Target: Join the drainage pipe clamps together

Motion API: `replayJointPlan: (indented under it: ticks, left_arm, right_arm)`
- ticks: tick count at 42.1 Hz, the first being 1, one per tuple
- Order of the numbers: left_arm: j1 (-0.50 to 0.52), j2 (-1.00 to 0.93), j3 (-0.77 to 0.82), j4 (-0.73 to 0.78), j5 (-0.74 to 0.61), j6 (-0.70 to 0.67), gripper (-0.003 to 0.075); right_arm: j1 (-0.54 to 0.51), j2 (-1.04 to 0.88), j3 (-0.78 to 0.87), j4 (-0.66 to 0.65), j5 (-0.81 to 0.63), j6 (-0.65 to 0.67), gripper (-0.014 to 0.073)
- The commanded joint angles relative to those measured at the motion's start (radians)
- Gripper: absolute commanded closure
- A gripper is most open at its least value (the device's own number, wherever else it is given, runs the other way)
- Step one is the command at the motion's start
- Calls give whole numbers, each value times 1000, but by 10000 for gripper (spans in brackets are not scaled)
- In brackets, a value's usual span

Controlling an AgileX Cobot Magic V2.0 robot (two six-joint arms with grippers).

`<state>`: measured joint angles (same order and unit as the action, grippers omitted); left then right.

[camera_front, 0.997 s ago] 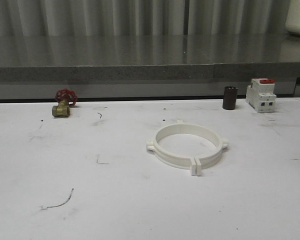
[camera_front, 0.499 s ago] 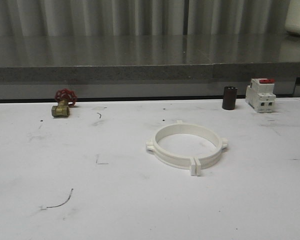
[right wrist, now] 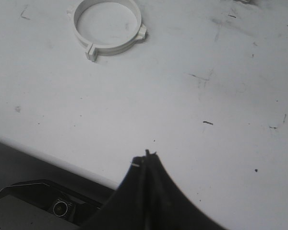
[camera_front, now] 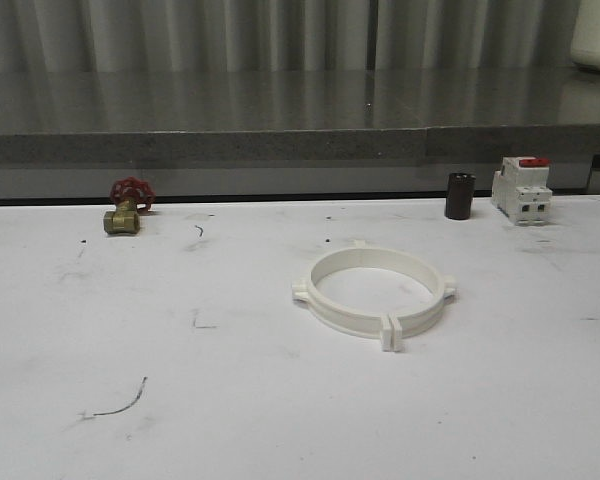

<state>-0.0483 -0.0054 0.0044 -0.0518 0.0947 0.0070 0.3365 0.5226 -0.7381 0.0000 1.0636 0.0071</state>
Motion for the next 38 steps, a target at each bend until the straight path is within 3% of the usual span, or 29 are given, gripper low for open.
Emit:
replayJointPlan:
  ticks: [1,25,30,38]
  left_arm:
    - [0,-12,21,-8,-83,2,741]
    - [0,-12,21,-8,-83,2,741]
    - [0,-12,21,-8,-83,2,741]
    - [0,-12,21,-8,-83,2,741]
  right_arm:
    - [-9,6,-24,0,-52,-7,663]
    - [-15,-16,-8,-18,-77,-7,663]
    - [-85,-90,84,0,-258,-7,663]
    - [-215,-263,329,30,-687,-7,663]
